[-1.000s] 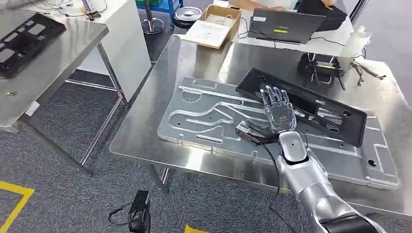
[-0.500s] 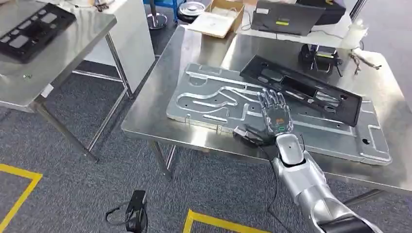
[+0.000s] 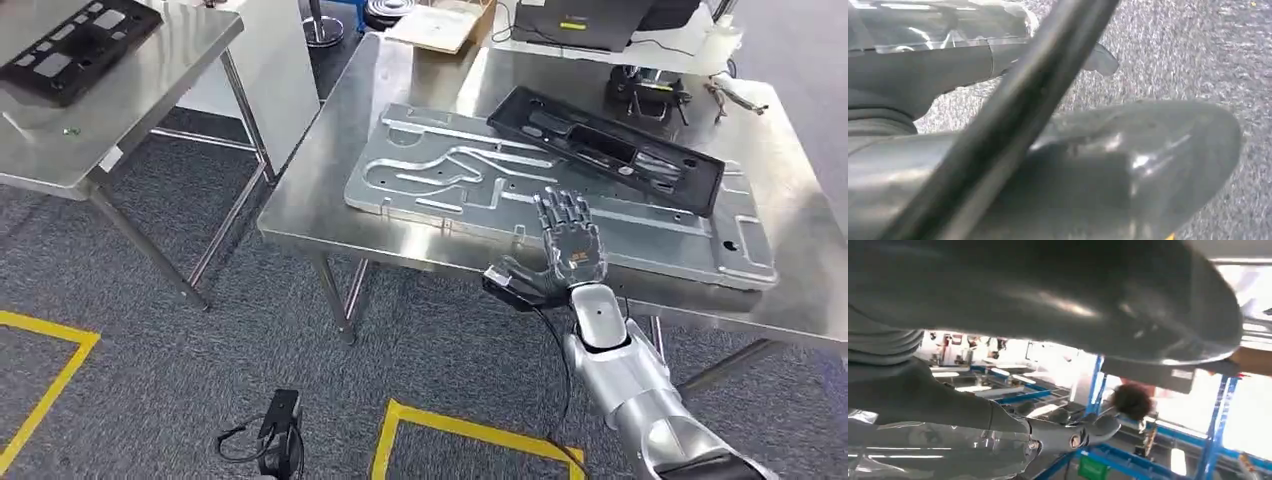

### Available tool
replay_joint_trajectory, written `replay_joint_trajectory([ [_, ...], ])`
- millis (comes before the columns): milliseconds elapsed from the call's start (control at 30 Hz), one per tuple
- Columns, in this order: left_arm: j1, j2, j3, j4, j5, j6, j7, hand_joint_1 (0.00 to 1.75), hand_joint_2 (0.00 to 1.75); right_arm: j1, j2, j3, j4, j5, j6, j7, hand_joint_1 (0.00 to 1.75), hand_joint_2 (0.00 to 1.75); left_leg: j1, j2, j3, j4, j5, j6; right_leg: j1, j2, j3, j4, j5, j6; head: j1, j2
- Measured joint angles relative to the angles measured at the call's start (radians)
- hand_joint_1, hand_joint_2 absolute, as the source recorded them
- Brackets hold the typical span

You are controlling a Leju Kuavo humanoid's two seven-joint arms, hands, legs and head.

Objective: Take the parts from the cabinet and place them on the table.

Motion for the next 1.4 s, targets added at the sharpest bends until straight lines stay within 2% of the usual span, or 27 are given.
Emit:
replay_joint_trajectory([
  [67,0.003,0.0,0.0,0.0,0.005,0.002,-0.003,0.0,0.0,0.029,0.0,0.0,-0.026,0.0,-0.016,0.004,0.0,0.0,0.005,-0.001,-0.026,0.074,-0.111,-0.009,0.002,-0.005,-0.024,-0.003,0.025,-0.012,0.0,0.0],
  [133,0.005,0.002,0.0,0.0,0.013,0.005,-0.007,0.0,0.0,0.072,0.0,-0.001,-0.063,0.0,-0.031,0.005,0.0,0.0,0.011,-0.001,-0.054,0.224,-0.221,-0.018,0.003,-0.005,-0.055,-0.001,0.049,-0.015,0.0,0.0],
  [167,0.007,0.003,0.001,0.0,0.018,0.006,-0.009,0.0,0.0,0.097,0.0,-0.002,-0.087,0.0,-0.041,0.005,0.0,0.0,0.013,-0.001,-0.058,0.286,-0.234,-0.022,0.003,-0.006,-0.072,0.002,0.06,-0.014,0.0,0.0],
  [233,0.009,0.006,0.001,0.0,0.026,0.008,-0.011,0.0,0.0,0.151,0.001,-0.006,-0.131,0.0,-0.061,0.005,0.0,0.0,0.017,-0.001,-0.025,0.302,-0.177,-0.027,0.002,-0.006,-0.105,0.009,0.081,-0.009,0.0,0.0],
  [300,0.009,0.009,0.002,-0.001,0.034,0.014,-0.015,0.0,0.0,0.203,0.001,-0.018,-0.178,0.0,-0.079,0.006,0.0,0.0,0.018,-0.001,0.076,0.189,-0.122,-0.026,0.0,-0.006,-0.14,0.021,0.099,0.0,0.0,0.0],
  [367,0.009,0.011,0.003,-0.004,0.04,0.018,-0.02,0.0,0.0,0.254,0.002,-0.03,-0.239,0.0,-0.084,0.007,0.0,0.0,0.011,-0.004,0.198,0.011,-0.193,-0.016,0.003,-0.007,-0.161,0.035,0.113,0.013,-0.001,0.0],
  [433,0.012,0.011,0.004,-0.006,0.05,0.022,-0.028,0.0,0.0,0.305,0.004,-0.048,-0.306,0.0,-0.089,0.005,0.0,0.0,0.008,-0.005,0.187,0.002,-0.193,-0.005,0.002,-0.009,-0.159,0.029,0.131,0.023,0.0,0.0],
  [500,0.021,0.012,0.007,-0.006,0.061,0.026,-0.036,0.0,0.0,0.367,0.008,-0.065,-0.37,-0.005,-0.09,-0.003,0.0,0.0,0.009,-0.002,0.178,-0.006,-0.17,0.016,0.0,-0.007,-0.161,0.019,0.148,0.037,0.0,0.0],
  [533,0.022,0.013,0.009,-0.006,0.069,0.027,-0.041,0.0,0.0,0.398,0.011,-0.076,-0.399,-0.019,-0.091,-0.016,0.0,0.0,0.013,0.004,0.174,-0.008,-0.156,0.022,-0.006,-0.002,-0.172,0.034,0.111,0.041,0.0,0.0],
  [567,0.022,0.013,0.01,-0.007,0.076,0.03,-0.045,0.0,0.0,0.429,0.015,-0.085,-0.427,-0.033,-0.091,-0.036,0.0,0.0,0.013,0.004,0.159,-0.009,-0.144,0.033,-0.005,-0.001,-0.184,0.073,0.045,0.043,0.0,0.0],
  [633,0.025,0.015,0.011,-0.008,0.09,0.035,-0.056,0.0,0.0,0.482,0.029,-0.118,-0.479,-0.076,-0.092,-0.091,0.0,0.0,0.011,0.004,0.128,-0.007,-0.119,0.037,-0.008,0.003,-0.215,0.217,-0.079,0.049,0.0,0.0],
  [667,0.029,0.016,0.013,-0.008,0.096,0.035,-0.059,0.0,0.0,0.505,0.038,-0.138,-0.497,-0.092,-0.092,-0.116,0.0,0.0,0.011,0.004,0.111,-0.006,-0.107,0.036,-0.008,0.004,-0.225,0.287,-0.101,0.051,0.0,0.0],
  [733,0.034,0.021,0.021,-0.008,0.112,0.038,-0.069,0.0,0.0,0.552,0.064,-0.181,-0.53,-0.138,-0.092,-0.199,0.0,0.0,0.011,0.005,0.078,0.0,-0.087,0.032,-0.009,0.004,-0.202,0.327,-0.049,0.053,0.0,0.0],
  [800,0.038,0.024,0.027,-0.01,0.127,0.042,-0.081,0.0,0.0,0.586,0.105,-0.247,-0.552,-0.185,-0.092,-0.291,0.0,0.0,0.012,0.006,0.045,0.008,-0.07,0.024,-0.01,0.004,-0.108,0.229,0.015,0.049,0.0,0.0],
  [833,0.038,0.025,0.027,-0.01,0.133,0.044,-0.089,0.0,0.0,0.596,0.12,-0.276,-0.561,-0.209,-0.092,-0.318,0.0,0.0,0.012,0.006,0.037,0.014,-0.062,0.019,-0.01,0.003,-0.04,0.147,0.003,0.045,0.0,0.0],
  [867,0.04,0.026,0.029,-0.013,0.143,0.05,-0.098,0.0,0.0,0.603,0.142,-0.302,-0.566,-0.249,-0.092,-0.351,0.0,0.0,0.005,0.006,0.028,0.016,-0.056,0.012,-0.002,0.004,0.025,0.052,-0.044,0.039,0.0,0.0],
  [900,0.041,0.026,0.031,-0.015,0.15,0.053,-0.107,0.0,0.0,0.609,0.16,-0.327,-0.566,-0.293,-0.093,-0.384,0.0,0.0,0.006,0.01,0.027,0.016,-0.047,0.006,-0.002,0.005,0.043,0.004,-0.065,0.033,-0.002,0.0],
  [1000,0.047,0.029,0.039,-0.017,0.168,0.056,-0.127,0.0,0.0,0.645,0.195,-0.387,-0.557,-0.427,-0.093,-0.467,0.0,0.0,0.009,0.01,0.023,0.004,-0.018,-0.013,0.005,0.005,0.026,0.01,-0.046,0.019,-0.001,0.0],
  [1033,0.052,0.035,0.047,-0.018,0.176,0.059,-0.137,0.0,0.0,0.65,0.212,-0.411,-0.533,-0.502,-0.093,-0.497,0.0,0.0,0.012,0.008,0.014,0.006,-0.022,-0.02,-0.005,0.001,0.012,0.002,-0.026,0.007,-0.001,0.0],
  [1067,0.059,0.035,0.05,-0.018,0.183,0.06,-0.143,0.0,0.0,0.65,0.216,-0.429,-0.51,-0.552,-0.093,-0.512,0.0,0.0,0.014,0.007,-0.003,0.034,-0.077,-0.025,-0.003,0.001,-0.005,0.003,-0.011,0.0,-0.001,0.0],
  [1133,0.067,0.039,0.051,-0.02,0.192,0.064,-0.152,0.0,0.0,0.658,0.221,-0.452,-0.471,-0.614,-0.093,-0.533,0.0,0.0,0.015,0.007,-0.036,0.165,-0.211,-0.032,0.0,0.001,-0.033,0.003,0.013,-0.01,-0.001,0.0],
  [1167,0.068,0.04,0.052,-0.021,0.2,0.07,-0.159,0.0,0.0,0.662,0.222,-0.462,-0.449,-0.637,-0.093,-0.543,0.0,0.0,0.014,0.006,-0.045,0.238,-0.255,-0.034,0.002,0.001,-0.048,0.004,0.026,-0.011,-0.001,0.0],
  [1200,0.068,0.042,0.053,-0.022,0.206,0.073,-0.166,0.0,0.0,0.662,0.223,-0.472,-0.429,-0.657,-0.093,-0.552,0.0,0.0,0.014,0.006,-0.047,0.283,-0.266,-0.034,0.004,0.0,-0.062,0.005,0.035,-0.012,-0.001,0.0],
  [1267,0.073,0.044,0.056,-0.024,0.225,0.077,-0.178,0.0,0.0,0.664,0.225,-0.513,-0.362,-0.708,-0.093,-0.594,0.0,0.0,0.013,0.006,-0.002,0.295,-0.204,-0.029,0.01,-0.001,-0.099,0.01,0.061,-0.011,-0.001,0.0],
  [1333,0.076,0.047,0.056,-0.027,0.23,0.079,-0.182,0.0,0.0,0.665,0.226,-0.545,-0.328,-0.72,-0.094,-0.618,0.0,0.0,0.007,0.005,0.11,0.17,-0.154,-0.011,0.015,0.0,-0.13,0.014,0.084,-0.009,-0.001,0.0],
  [1367,0.074,0.05,0.056,-0.032,0.232,0.08,-0.182,0.0,0.0,0.664,0.229,-0.554,-0.316,-0.724,-0.093,-0.622,0.0,0.0,0.001,0.004,0.188,0.077,-0.186,0.005,0.012,0.0,-0.136,0.017,0.096,-0.007,-0.001,0.0],
  [1400,0.072,0.051,0.056,-0.037,0.232,0.083,-0.185,0.0,0.0,0.664,0.23,-0.562,-0.305,-0.726,-0.094,-0.623,0.0,0.0,-0.005,0.006,0.254,-0.02,-0.218,0.011,0.019,0.002,-0.141,0.018,0.101,-0.001,-0.001,0.0],
])
